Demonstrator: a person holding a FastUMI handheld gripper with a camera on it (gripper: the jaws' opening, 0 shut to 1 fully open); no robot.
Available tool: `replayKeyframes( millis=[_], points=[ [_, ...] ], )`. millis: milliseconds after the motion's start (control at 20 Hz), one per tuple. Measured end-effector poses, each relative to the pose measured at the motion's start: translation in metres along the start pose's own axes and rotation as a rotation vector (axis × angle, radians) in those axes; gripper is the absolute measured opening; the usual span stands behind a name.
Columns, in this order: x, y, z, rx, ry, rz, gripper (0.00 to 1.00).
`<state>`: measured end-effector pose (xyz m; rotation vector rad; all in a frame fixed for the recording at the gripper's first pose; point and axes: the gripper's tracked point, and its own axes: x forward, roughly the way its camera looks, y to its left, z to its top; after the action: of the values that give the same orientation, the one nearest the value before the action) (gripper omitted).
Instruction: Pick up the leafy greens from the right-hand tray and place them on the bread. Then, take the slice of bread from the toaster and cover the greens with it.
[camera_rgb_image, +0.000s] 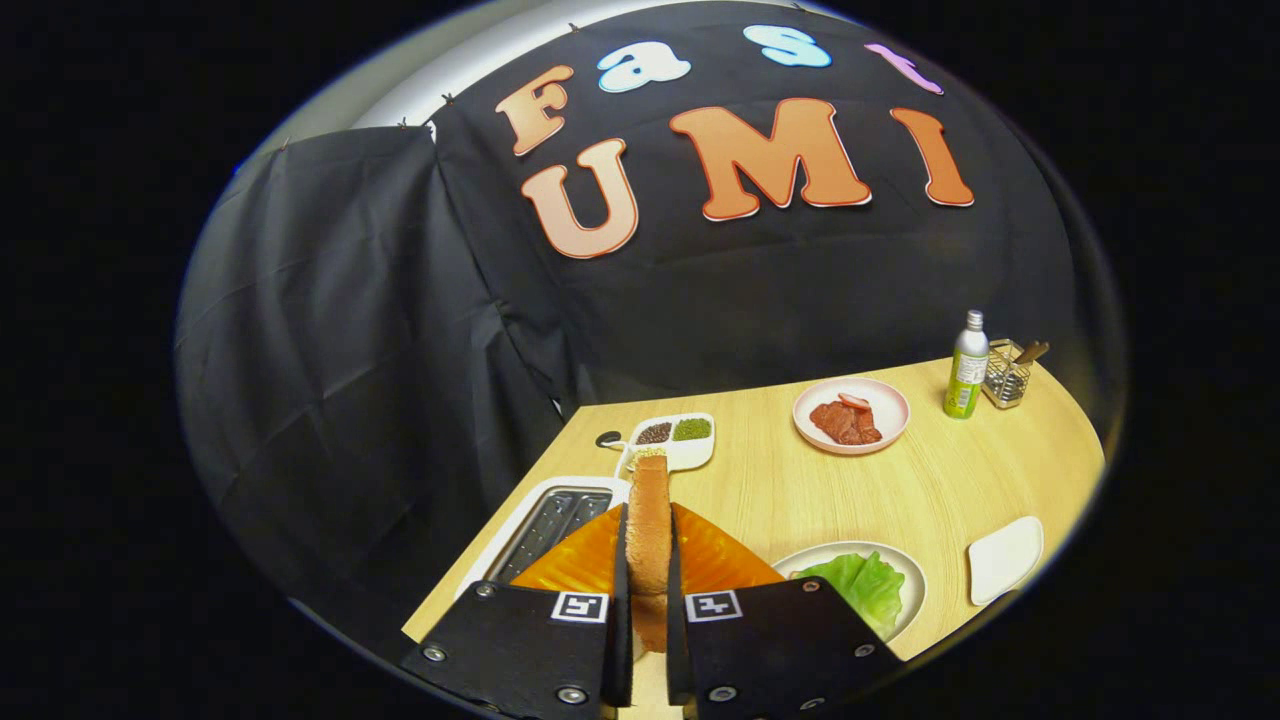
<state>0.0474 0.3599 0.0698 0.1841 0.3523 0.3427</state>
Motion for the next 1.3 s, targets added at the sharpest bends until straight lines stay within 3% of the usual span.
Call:
replayKeyframes(
  millis=[850, 1300],
  points=[
    [0.024, -0.097, -0.076, 0.046, 0.128, -0.071, 0.14],
    [0.031, -0.141, -0.091, 0.072, 0.15, -0.045, 0.14]
  ],
)
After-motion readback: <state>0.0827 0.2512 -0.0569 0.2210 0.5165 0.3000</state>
